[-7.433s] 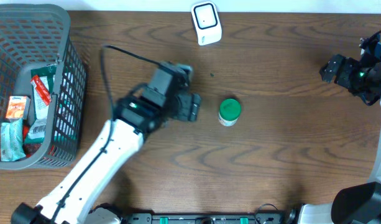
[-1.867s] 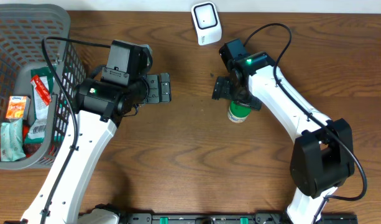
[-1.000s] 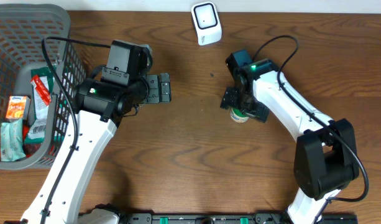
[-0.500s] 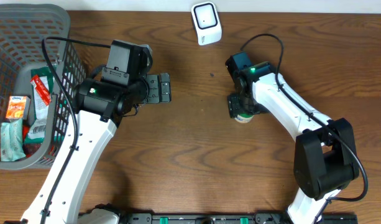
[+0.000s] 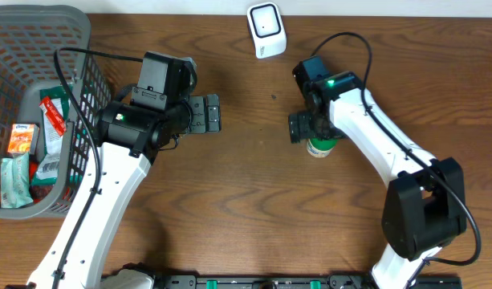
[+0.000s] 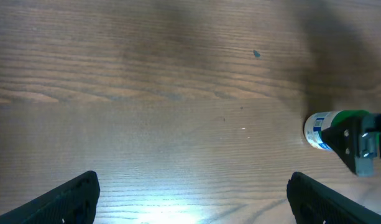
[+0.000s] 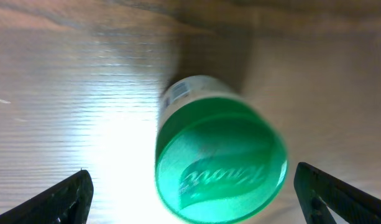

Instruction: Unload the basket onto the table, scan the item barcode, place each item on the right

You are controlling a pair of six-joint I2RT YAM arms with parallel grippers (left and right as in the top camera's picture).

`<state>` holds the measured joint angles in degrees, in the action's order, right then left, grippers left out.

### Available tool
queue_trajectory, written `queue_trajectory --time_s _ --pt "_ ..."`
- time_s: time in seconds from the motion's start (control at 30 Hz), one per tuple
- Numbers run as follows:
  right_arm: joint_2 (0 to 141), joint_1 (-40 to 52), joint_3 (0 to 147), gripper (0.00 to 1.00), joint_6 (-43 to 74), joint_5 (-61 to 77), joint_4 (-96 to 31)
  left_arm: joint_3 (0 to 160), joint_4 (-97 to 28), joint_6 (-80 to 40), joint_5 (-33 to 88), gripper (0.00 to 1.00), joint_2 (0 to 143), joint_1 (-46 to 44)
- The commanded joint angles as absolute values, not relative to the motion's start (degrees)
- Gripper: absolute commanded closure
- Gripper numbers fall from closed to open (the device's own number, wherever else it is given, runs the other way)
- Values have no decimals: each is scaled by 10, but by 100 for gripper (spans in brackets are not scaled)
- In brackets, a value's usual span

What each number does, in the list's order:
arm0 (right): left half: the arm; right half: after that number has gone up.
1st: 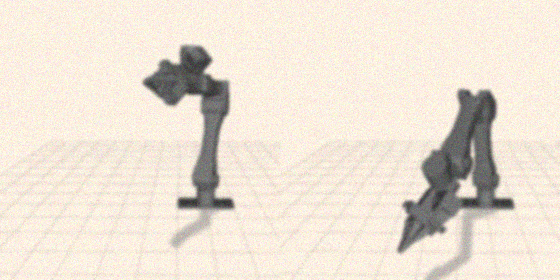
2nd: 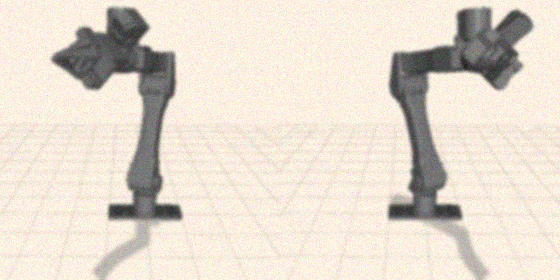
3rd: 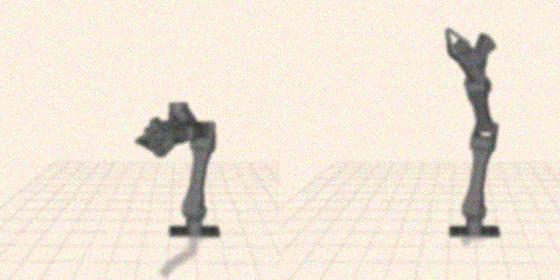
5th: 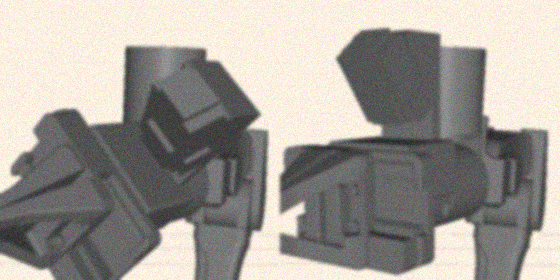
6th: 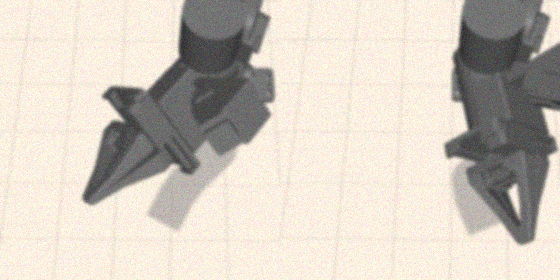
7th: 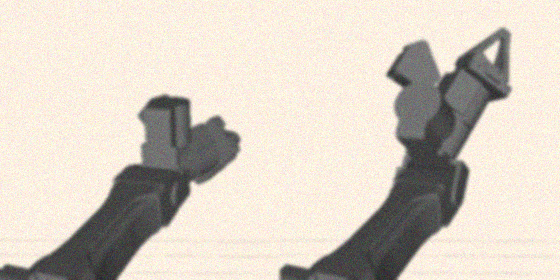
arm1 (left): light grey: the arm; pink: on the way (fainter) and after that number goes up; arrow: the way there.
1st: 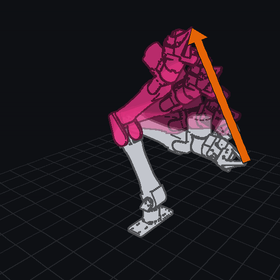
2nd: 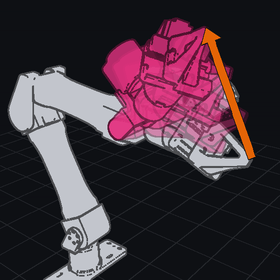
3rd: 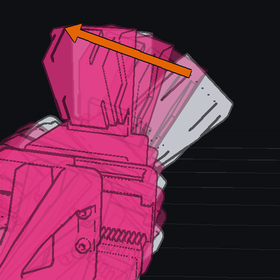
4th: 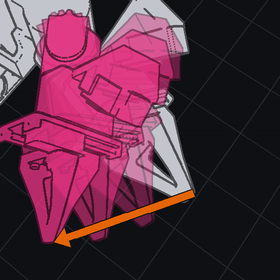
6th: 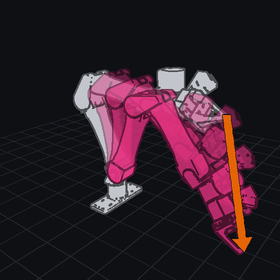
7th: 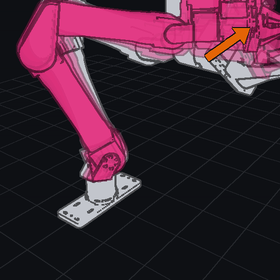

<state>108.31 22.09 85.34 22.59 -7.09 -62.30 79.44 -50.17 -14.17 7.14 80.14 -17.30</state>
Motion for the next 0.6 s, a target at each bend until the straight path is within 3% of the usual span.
queue_trajectory --time_s 0.0,0.2,0.47,0.57 --pt "1070 200 857 1 359 -25 -625 802 -503 -143 68 4 796 -171" --pt "1070 190 835 1 451 -27 -614 802 -503 -143 68 4 796 -171" --pt "1070 200 827 13 488 -42 -598 802 -503 -143 68 4 796 -171" --pt "1070 203 827 22 488 -59 -606 802 -503 -143 68 4 796 -171"
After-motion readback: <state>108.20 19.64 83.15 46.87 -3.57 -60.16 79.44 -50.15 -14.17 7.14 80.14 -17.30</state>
